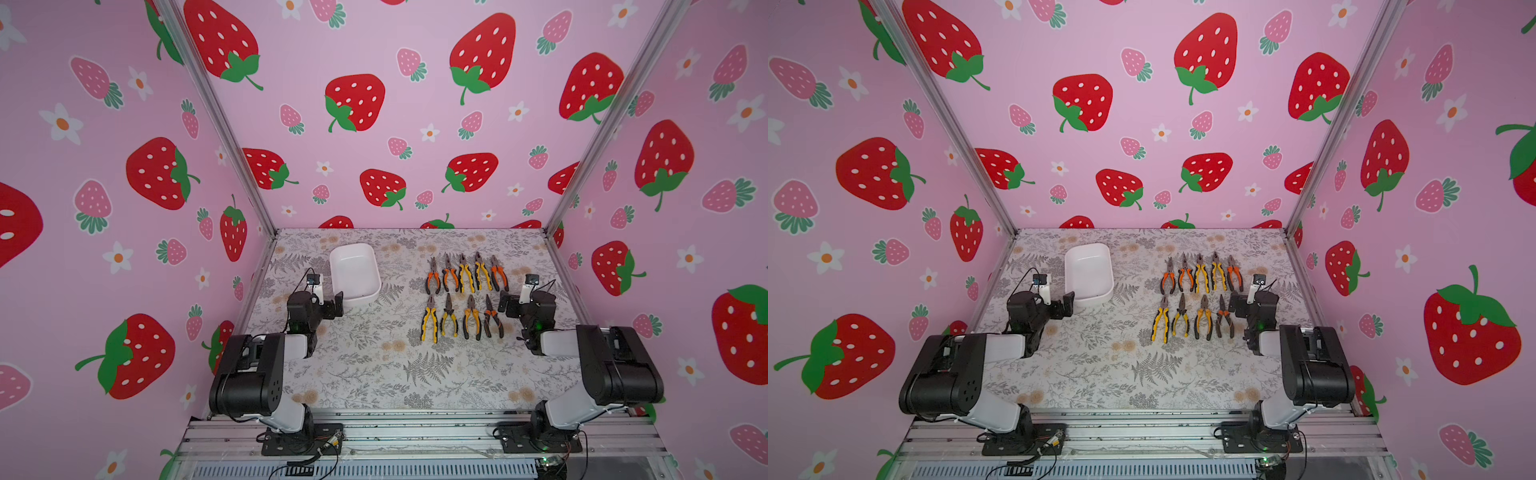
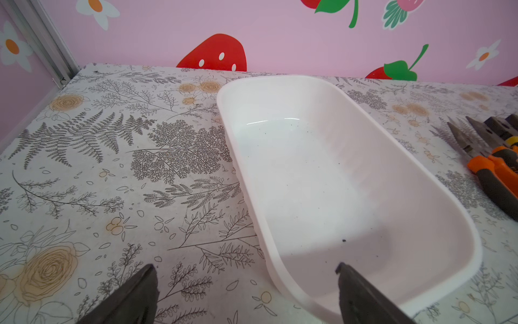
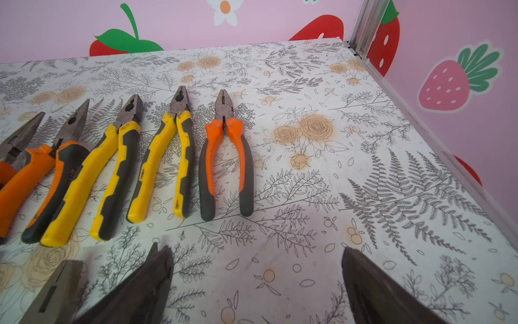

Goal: Take the pliers out of the storage box
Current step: Reset both arms

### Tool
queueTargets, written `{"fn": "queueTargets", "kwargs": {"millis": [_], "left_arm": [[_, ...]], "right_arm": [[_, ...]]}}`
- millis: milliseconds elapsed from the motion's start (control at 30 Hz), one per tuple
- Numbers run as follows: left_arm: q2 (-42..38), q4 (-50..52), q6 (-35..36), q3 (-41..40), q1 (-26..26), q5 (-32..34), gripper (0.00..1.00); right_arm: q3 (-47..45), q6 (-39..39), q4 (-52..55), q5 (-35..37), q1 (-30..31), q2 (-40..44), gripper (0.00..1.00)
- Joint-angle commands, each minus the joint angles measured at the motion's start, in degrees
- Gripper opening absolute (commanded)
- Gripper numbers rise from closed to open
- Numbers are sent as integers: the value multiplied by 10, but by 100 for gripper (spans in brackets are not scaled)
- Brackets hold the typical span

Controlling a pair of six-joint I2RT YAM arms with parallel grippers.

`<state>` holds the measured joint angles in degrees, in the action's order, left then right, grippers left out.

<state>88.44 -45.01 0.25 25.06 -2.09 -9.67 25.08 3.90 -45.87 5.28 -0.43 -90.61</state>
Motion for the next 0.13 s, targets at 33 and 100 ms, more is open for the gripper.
{"fn": "queueTargets", "kwargs": {"millis": [33,100], "left_arm": [[1,-10,5,-2,0,-10,100],[1,-10,5,-2,-1,-10,100]], "right_arm": [[13,7,6,-7,-3,0,99],[4,7,-4,-8,-3,6,99]]}}
